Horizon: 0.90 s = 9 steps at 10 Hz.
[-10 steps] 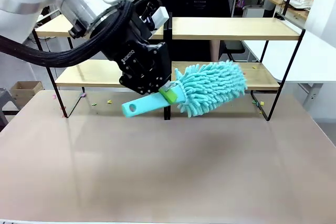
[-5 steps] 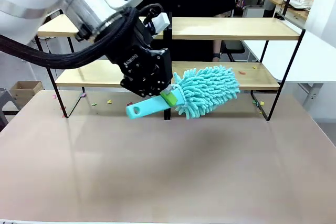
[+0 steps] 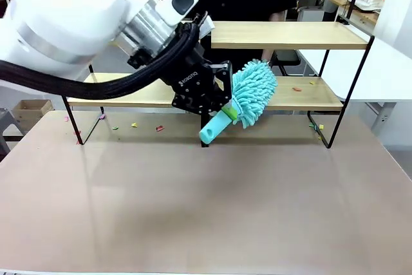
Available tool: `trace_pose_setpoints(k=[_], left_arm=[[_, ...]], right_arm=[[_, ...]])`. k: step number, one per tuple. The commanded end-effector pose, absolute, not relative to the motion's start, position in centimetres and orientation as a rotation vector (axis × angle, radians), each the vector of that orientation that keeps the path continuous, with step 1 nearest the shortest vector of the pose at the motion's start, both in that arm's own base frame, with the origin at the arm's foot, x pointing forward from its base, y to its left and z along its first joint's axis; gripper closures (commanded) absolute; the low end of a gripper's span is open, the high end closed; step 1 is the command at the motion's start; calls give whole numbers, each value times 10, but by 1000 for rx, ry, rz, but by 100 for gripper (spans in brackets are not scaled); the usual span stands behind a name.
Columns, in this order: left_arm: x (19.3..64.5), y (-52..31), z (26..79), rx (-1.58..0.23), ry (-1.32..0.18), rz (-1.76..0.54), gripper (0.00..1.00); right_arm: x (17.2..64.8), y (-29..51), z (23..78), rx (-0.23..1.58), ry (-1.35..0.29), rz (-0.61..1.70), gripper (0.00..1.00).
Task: Clean the shelves.
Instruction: Clean another randomly selected level of the Shelf with the Duster.
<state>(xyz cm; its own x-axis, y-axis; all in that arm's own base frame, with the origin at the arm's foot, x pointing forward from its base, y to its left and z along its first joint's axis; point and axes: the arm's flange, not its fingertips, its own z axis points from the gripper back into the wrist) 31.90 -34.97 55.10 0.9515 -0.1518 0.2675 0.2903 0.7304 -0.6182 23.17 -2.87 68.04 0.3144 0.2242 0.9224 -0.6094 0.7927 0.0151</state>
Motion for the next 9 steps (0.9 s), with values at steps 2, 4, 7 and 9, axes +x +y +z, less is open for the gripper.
trace_pose_setpoints(k=[2,4,7,9], left_arm=[[304,-374,541,-580,-355,-180,87],[307,-377,538,-502,-395,-120,87],[317,-391,530,-440,-460,-79,87],[327,-402,522,-424,-495,-59,87]], right_arm=[[232,-28,680,399,-1127,569,0],[232,-28,680,399,-1127,569,0],[232,-28,680,399,-1127,569,0],[232,-28,680,399,-1127,569,0]])
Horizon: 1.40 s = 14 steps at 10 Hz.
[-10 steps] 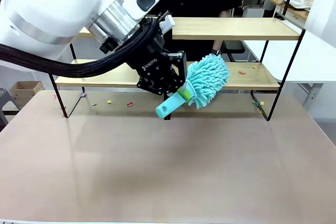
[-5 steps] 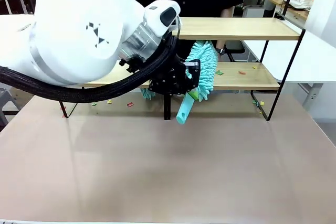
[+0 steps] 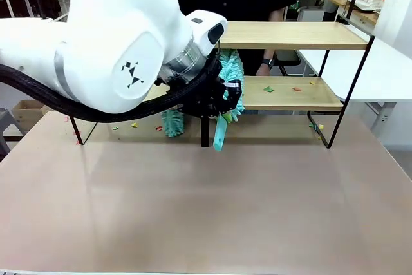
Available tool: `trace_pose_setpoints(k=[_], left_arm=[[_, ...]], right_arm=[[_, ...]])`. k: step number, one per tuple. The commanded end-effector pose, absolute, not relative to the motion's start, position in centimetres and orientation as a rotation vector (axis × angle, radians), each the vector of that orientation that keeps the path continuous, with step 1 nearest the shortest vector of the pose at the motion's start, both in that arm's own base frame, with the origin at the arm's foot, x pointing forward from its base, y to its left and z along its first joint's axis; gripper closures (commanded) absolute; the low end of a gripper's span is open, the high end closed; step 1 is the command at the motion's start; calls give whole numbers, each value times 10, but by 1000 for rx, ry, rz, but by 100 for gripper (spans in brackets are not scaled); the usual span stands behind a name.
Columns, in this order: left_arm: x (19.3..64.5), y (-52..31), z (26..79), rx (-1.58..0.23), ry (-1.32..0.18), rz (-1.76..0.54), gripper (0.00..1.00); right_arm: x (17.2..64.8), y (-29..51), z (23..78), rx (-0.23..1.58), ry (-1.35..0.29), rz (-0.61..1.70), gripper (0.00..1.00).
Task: Clean the shelves.
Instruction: Clean another randomly selected level of the Shelf with the Duster.
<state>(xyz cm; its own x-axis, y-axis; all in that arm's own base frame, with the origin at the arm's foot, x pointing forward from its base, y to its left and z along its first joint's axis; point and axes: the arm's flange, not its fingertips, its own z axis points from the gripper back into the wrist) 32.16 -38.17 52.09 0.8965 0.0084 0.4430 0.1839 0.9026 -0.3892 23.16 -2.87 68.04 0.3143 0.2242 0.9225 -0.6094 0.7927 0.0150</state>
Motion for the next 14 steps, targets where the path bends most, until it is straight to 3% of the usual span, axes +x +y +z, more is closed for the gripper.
trace_pose_setpoints(k=[1,7,14], left_arm=[[332,-407,517,-411,-487,-50,87],[371,-449,494,-322,-463,-8,87],[425,-532,489,-325,-309,-122,87]], right_arm=[[232,-28,680,399,-1127,569,0],[232,-28,680,399,-1127,569,0],[232,-28,680,399,-1127,569,0]])
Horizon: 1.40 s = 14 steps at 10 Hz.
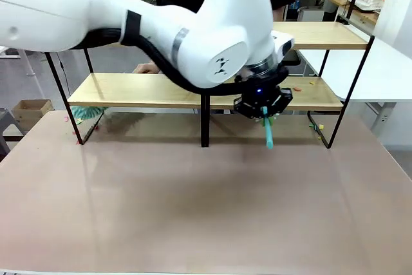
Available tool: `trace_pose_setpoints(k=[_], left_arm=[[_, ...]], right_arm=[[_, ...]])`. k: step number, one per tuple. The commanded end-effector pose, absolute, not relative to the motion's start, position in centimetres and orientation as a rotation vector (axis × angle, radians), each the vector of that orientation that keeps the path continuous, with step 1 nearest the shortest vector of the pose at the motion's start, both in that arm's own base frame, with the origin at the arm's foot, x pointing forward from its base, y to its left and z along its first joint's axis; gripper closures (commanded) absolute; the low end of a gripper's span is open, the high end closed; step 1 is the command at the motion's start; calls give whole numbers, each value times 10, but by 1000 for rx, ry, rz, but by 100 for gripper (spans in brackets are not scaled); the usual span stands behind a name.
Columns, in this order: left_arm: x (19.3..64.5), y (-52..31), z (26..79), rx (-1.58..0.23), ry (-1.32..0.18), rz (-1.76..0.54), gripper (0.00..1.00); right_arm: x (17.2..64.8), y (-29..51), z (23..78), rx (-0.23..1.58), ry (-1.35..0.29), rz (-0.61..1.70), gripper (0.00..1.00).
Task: Clean the shelves.
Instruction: Clean another randomly selected level of the Shelf with the Duster.
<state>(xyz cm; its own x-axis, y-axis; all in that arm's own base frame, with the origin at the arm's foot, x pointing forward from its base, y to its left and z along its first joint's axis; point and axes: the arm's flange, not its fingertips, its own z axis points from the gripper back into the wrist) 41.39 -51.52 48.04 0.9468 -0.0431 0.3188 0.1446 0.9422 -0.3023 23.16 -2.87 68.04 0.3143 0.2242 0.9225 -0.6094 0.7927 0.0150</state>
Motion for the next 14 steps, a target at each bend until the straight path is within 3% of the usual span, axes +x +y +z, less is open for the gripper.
trace_pose_setpoints(k=[1,7,9,11,14], left_arm=[[429,-545,490,-340,-326,-137,87],[459,-624,491,-321,-264,-312,87],[453,-632,494,-397,-282,-376,87],[449,-634,492,-435,-182,-476,87],[445,-617,505,-523,-226,-445,87]], right_arm=[[232,-28,680,399,-1127,569,0],[232,-28,680,399,-1127,569,0],[232,-28,680,399,-1127,569,0],[232,-28,680,399,-1127,569,0],[232,-28,680,399,-1127,569,0]])
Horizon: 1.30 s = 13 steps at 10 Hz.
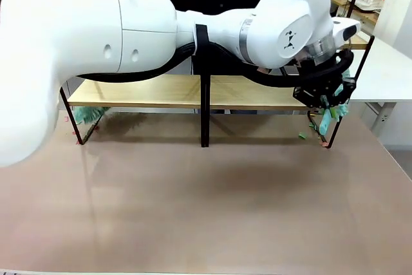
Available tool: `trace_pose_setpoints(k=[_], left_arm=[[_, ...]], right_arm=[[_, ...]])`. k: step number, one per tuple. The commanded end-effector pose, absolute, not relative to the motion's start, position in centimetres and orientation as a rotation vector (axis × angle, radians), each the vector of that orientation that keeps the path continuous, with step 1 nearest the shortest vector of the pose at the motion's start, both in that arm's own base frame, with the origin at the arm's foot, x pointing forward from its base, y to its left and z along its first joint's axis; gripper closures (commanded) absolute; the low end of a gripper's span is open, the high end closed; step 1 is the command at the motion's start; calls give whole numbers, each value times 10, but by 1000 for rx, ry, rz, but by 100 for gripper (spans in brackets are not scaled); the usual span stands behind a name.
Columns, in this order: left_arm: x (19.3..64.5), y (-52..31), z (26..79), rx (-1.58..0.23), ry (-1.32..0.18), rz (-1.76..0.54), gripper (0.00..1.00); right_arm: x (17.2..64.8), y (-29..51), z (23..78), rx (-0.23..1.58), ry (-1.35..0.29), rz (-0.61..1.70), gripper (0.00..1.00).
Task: Clean the shelves.
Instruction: Clean another randomly selected level of the Shelf with the Duster.
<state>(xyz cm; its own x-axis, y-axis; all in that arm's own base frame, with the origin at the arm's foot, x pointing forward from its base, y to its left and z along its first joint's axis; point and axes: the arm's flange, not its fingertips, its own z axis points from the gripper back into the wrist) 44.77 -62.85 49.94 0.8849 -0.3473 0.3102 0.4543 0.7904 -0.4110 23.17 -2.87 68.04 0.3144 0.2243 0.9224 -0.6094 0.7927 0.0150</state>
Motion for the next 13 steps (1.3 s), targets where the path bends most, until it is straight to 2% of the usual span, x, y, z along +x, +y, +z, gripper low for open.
trace_pose_setpoints(k=[1,6,8,11,13], left_arm=[[441,-613,506,-511,-243,-440,87],[401,-559,526,-436,-241,-436,87],[370,-504,529,-387,-230,-472,87],[329,-406,559,-437,-300,-505,87],[298,-332,581,-541,-132,-690,87]], right_arm=[[232,-28,680,399,-1127,569,0],[232,-28,680,399,-1127,569,0],[232,-28,680,399,-1127,569,0],[232,-28,680,399,-1127,569,0],[232,-28,680,399,-1127,569,0]])
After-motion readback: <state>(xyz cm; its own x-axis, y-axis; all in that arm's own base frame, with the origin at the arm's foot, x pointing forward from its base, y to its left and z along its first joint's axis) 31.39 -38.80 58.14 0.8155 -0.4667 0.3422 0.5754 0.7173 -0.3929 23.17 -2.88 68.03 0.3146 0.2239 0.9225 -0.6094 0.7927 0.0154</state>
